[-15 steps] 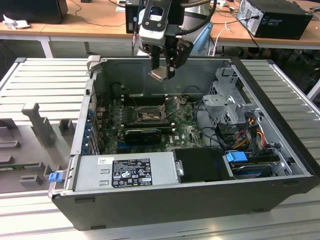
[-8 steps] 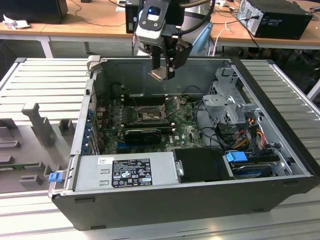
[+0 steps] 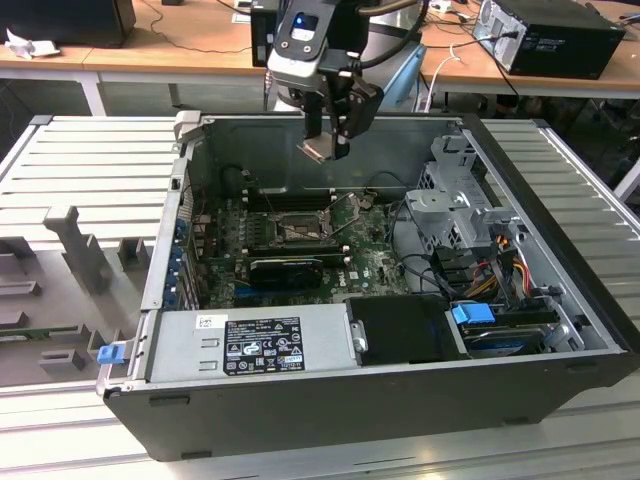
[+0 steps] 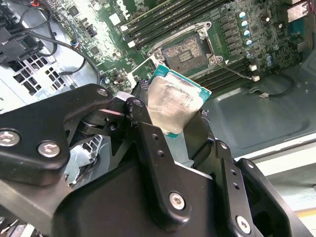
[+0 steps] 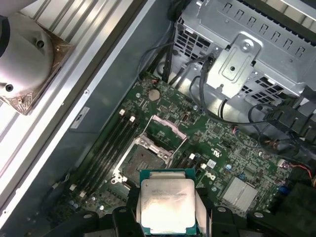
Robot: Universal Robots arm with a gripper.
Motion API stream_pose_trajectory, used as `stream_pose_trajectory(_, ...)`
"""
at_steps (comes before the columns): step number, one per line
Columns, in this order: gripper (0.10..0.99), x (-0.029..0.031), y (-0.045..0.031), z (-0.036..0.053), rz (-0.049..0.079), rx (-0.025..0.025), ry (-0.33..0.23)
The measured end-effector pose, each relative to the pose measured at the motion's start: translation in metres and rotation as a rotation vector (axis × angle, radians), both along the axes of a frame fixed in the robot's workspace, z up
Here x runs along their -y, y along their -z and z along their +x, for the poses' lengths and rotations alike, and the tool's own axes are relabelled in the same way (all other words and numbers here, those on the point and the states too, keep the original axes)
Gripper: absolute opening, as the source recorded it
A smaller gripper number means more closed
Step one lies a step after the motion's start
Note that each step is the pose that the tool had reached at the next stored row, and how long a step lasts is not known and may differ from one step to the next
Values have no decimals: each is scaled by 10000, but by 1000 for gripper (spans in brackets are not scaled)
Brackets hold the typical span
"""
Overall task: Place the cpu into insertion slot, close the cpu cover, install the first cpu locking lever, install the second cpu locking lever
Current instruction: 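Place the cpu into insertion slot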
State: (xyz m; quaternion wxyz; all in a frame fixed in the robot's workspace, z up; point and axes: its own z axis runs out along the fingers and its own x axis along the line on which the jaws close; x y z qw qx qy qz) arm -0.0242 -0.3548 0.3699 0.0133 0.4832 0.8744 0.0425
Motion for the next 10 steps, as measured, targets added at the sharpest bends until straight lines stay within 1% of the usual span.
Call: stream_pose_trajectory(10, 529, 0, 2, 0, 0, 0, 660)
